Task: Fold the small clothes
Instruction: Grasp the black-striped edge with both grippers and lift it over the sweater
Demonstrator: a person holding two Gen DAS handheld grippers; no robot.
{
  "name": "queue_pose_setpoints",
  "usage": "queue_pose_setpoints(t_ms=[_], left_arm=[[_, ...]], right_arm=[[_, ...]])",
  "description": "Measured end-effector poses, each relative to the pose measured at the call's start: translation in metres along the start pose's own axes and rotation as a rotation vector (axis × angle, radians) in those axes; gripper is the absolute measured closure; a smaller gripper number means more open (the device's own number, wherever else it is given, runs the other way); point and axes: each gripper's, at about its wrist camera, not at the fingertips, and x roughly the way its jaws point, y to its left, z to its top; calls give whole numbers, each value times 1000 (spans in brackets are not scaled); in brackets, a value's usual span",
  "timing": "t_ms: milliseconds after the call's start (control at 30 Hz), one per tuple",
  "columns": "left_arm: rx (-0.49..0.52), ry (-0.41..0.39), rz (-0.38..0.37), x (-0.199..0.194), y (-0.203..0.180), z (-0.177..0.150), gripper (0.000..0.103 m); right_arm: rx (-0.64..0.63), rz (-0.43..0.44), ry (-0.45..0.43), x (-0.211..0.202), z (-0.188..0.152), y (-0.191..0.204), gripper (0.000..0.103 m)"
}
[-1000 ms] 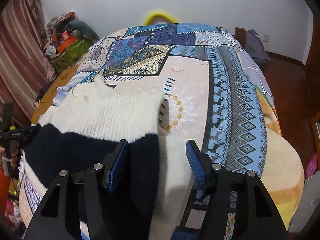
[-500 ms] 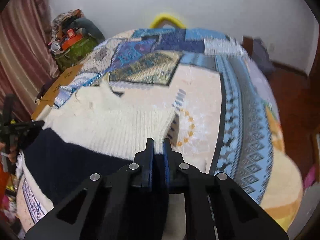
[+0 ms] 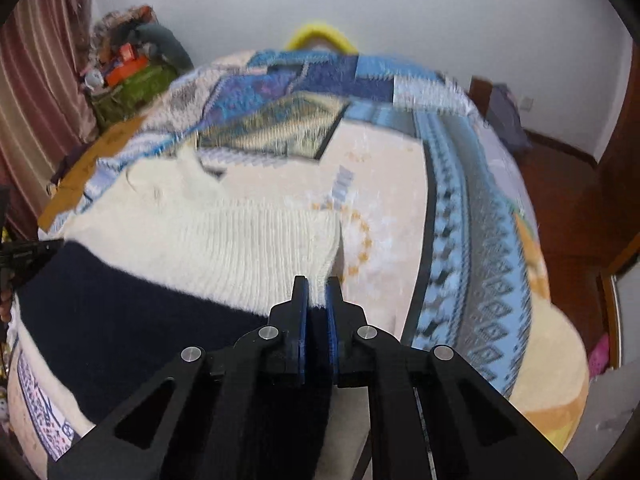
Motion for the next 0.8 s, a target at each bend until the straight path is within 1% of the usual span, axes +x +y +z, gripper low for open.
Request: queue_pose_setpoints(t_ms=[33, 67, 133, 200, 267, 333, 500, 533, 567, 600, 700, 800], left_arm=[[13, -1, 16, -4, -2, 0, 81], [24, -5, 32, -8, -3, 0, 77], [47, -28, 72, -21, -4, -1, 77], [56, -52, 76, -34, -3, -2, 77], [51, -86, 49, -52, -4, -1, 74], [49, -125, 22, -71, -7, -1, 70], [84, -187, -36, -99, -34, 3, 65], [95, -193, -50, -102, -42, 3, 61], [102, -196, -59, -103, -47, 3, 58], [111, -197, -71, -103, -54, 2, 57], [135, -182, -107, -95, -74, 1, 57], [149, -147, -127, -77, -89, -2, 57]], right_arm=[[-3, 0, 6, -2, 0, 1, 94], [-7, -4, 5, -5, -1, 2, 93], [-21, -1, -6, -18, 2, 4, 91], [-26, 9, -30, -31, 5, 8, 88], [-33, 26, -67, -46, 8, 15, 77], [-41, 61, -103, -60, 12, 25, 71], [-92, 166, -124, -69, 17, 64, 67], [-101, 189, -121, -68, 18, 72, 65], [-107, 205, -118, -66, 16, 79, 63], [-113, 222, -114, -62, 16, 86, 62], [-144, 259, -85, -46, 12, 110, 62], [-175, 273, -47, -26, 6, 126, 62]])
